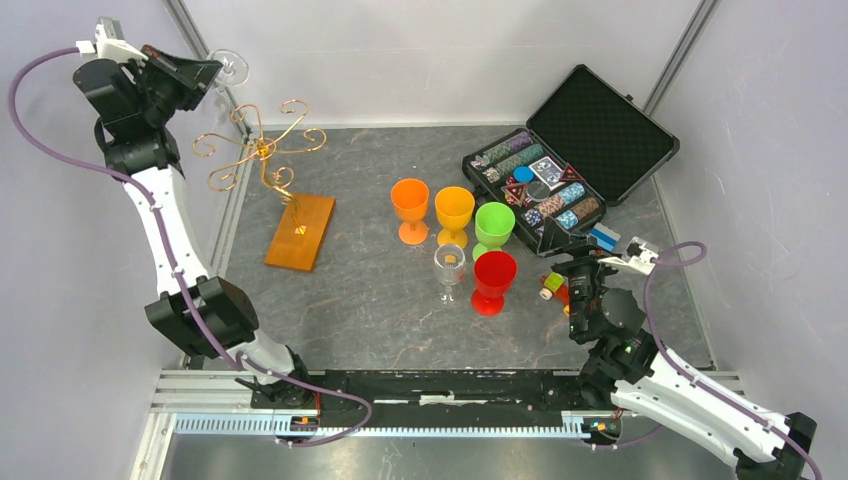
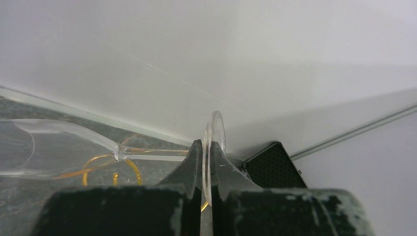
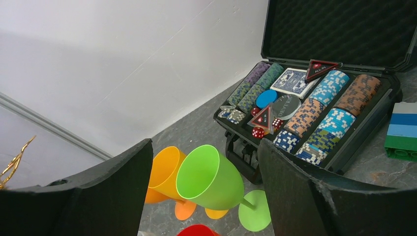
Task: Take the wine glass off the wine glass rack
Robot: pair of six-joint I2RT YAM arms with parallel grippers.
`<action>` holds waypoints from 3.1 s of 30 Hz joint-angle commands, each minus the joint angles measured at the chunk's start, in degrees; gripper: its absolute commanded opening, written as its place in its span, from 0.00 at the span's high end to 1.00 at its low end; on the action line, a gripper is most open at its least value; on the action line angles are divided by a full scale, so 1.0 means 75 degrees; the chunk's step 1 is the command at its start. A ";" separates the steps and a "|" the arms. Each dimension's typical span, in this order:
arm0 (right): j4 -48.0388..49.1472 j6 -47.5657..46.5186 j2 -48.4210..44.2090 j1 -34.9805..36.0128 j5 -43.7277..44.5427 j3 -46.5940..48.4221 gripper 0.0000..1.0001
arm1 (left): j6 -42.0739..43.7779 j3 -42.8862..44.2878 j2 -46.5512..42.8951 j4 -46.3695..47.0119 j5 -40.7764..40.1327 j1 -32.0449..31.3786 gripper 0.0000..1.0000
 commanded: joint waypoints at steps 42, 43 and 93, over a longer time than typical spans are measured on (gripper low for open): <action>0.1980 -0.5338 0.4490 -0.0017 -1.0068 0.4227 0.05 | -0.3541 -0.4781 -0.5043 0.1918 0.0867 -0.5004 0.98; 0.2088 -0.5329 0.4725 -0.0016 -1.0133 0.4366 0.06 | -0.3528 -0.4865 -0.5161 0.1708 0.0895 -0.5011 0.98; 0.7556 -0.1858 0.5141 0.0229 -0.5086 0.2971 1.00 | -0.2452 -0.6543 -0.6777 0.0636 -0.0174 -0.5016 0.11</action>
